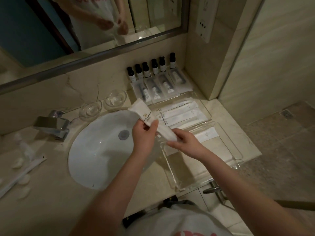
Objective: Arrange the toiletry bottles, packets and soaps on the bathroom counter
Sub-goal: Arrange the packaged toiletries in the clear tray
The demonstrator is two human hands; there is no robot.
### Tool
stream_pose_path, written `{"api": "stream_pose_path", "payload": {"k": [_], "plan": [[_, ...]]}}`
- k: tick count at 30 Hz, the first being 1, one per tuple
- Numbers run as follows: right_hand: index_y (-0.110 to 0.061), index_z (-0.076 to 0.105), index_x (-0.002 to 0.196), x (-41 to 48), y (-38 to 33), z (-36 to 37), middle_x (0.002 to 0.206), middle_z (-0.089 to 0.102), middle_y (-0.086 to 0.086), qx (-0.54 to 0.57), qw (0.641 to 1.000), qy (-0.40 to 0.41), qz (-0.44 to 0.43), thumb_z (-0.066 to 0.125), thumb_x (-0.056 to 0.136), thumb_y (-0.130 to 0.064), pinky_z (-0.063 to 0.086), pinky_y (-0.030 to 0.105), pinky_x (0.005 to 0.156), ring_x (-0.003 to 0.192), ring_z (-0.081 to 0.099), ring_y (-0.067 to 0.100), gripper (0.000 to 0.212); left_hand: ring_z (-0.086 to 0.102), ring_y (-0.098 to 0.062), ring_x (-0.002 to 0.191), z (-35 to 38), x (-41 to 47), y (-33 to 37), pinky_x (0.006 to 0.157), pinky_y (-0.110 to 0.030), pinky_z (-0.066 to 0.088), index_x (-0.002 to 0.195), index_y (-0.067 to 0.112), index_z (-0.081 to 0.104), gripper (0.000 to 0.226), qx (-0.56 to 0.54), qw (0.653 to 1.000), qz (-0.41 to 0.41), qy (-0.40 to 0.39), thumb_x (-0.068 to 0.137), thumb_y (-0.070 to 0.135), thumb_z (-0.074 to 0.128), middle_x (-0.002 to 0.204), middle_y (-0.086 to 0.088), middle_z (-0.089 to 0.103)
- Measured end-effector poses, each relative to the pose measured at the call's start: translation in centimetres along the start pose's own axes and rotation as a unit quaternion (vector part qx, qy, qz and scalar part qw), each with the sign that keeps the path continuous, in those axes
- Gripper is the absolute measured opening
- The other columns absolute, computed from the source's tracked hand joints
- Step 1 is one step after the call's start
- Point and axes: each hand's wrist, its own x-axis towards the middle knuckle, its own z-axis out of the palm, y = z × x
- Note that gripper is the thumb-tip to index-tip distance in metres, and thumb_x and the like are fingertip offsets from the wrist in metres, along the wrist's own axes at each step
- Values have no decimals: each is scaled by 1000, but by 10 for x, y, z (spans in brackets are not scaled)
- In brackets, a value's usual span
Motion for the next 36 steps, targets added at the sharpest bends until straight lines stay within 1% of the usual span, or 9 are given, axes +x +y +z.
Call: {"api": "stream_pose_path", "payload": {"k": [2,6,11,17,19,23,26,31,36], "plan": [[-28,59,79,-4,5,-4,70,55,-11,-12,1000,-13,14,68,84,-15,37,13,57,59,49,-4,16,60,-12,69,7,0,1,56,-17,51,86,15,55,9,-15,1000,-9,4,87,10,63,79,2,63],[-21,61,81,-19,26,-27,77,59,-2,-58,994,-18,95,64,86,-16,39,25,64,74,54,15,8,55,-10,67,4,8,-5,59,-21,47,93,12,51,13,-8,1000,5,16,87,9,62,79,2,59],[-18,56,88,-33,47,-52,80,58,5,-283,951,-20,120,64,83,-30,37,30,63,77,54,23,15,54,-20,65,11,4,-37,59,-31,42,67,15,54,20,127,990,-13,-64,84,12,64,71,-8,59],[-16,58,110,-44,70,-72,106,64,5,-460,880,8,120,61,78,-34,42,36,86,102,54,27,36,63,-28,93,27,-10,-70,75,-29,45,77,11,65,21,425,882,1,-205,87,28,58,91,-11,69],[-17,57,112,-46,76,-73,108,63,3,-471,875,16,115,62,78,-33,40,35,87,105,53,26,38,58,-29,105,31,-14,-75,86,-34,46,71,16,65,26,526,816,35,-235,88,32,53,98,-9,68],[-16,62,113,-46,82,-63,107,64,6,-445,889,61,88,70,72,-23,41,38,89,104,57,31,42,43,-27,121,36,-16,-84,96,-37,38,110,13,60,29,625,738,127,-221,88,30,52,122,-8,54],[-17,71,97,-49,86,-55,96,67,8,-438,888,134,40,81,59,-18,48,45,80,91,63,35,39,43,-26,118,34,-16,-85,93,-36,37,113,13,51,30,618,732,189,-214,87,26,54,120,-6,50],[-17,75,85,-50,87,-38,81,64,8,-414,899,144,-14,83,62,-13,43,31,51,70,59,31,24,40,-24,123,28,-20,-88,97,-37,32,109,16,61,32,613,712,196,-282,89,39,52,117,-2,57],[-17,77,81,-44,94,-33,82,65,7,-366,920,143,9,81,68,-14,38,27,56,76,58,31,14,37,-26,126,29,-21,-89,97,-37,30,105,15,64,31,628,691,196,-299,90,38,49,117,-4,60]]}}
